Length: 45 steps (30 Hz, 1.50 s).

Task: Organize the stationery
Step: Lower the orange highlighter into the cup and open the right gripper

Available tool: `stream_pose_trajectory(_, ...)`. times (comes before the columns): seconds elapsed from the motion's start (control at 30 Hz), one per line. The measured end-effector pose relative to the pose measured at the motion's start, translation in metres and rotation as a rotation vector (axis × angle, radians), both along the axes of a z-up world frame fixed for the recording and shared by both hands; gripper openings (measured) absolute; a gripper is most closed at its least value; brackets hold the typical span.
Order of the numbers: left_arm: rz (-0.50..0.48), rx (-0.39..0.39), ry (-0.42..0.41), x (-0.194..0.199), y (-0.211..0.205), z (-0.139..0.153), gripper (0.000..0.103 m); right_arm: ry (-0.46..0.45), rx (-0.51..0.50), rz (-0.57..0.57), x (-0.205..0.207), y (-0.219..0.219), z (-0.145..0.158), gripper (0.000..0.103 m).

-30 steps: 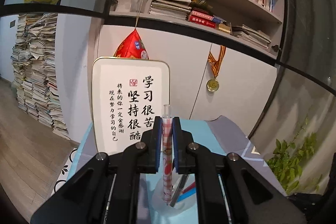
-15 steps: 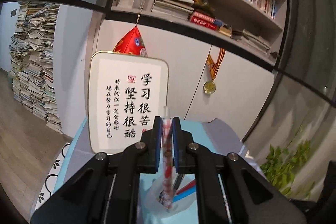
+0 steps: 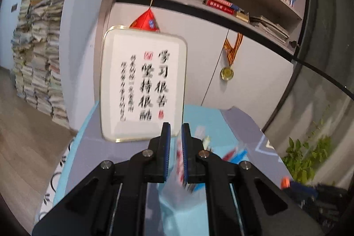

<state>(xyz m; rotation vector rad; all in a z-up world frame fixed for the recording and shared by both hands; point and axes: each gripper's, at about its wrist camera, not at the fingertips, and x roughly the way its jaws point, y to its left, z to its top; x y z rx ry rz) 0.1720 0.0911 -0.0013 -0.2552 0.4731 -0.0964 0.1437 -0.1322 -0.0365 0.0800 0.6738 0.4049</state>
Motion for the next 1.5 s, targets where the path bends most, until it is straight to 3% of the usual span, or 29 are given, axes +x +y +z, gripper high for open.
stream_pose_trajectory(0.3, -0.073, 0.009, 0.156, -0.047, 0.004, -0.047, 0.008, -0.062, 0.029, 0.077, 0.020, 0.038, 0.023, 0.018)
stream_pose_trajectory(0.47, -0.085, 0.045, 0.199, -0.066, 0.001, -0.059, 0.019, -0.118, -0.016, 0.131, 0.034, 0.079, 0.028, 0.018)
stream_pose_trajectory(0.8, -0.096, 0.072, 0.199, -0.076, 0.003, -0.062, 0.027, -0.052, -0.090, 0.093, 0.063, 0.099, 0.000, 0.018)
stream_pose_trajectory(1.5, -0.133, 0.109, 0.231, -0.079, -0.013, -0.068, 0.034, -0.010, -0.071, 0.111, 0.073, 0.098, -0.014, 0.018)
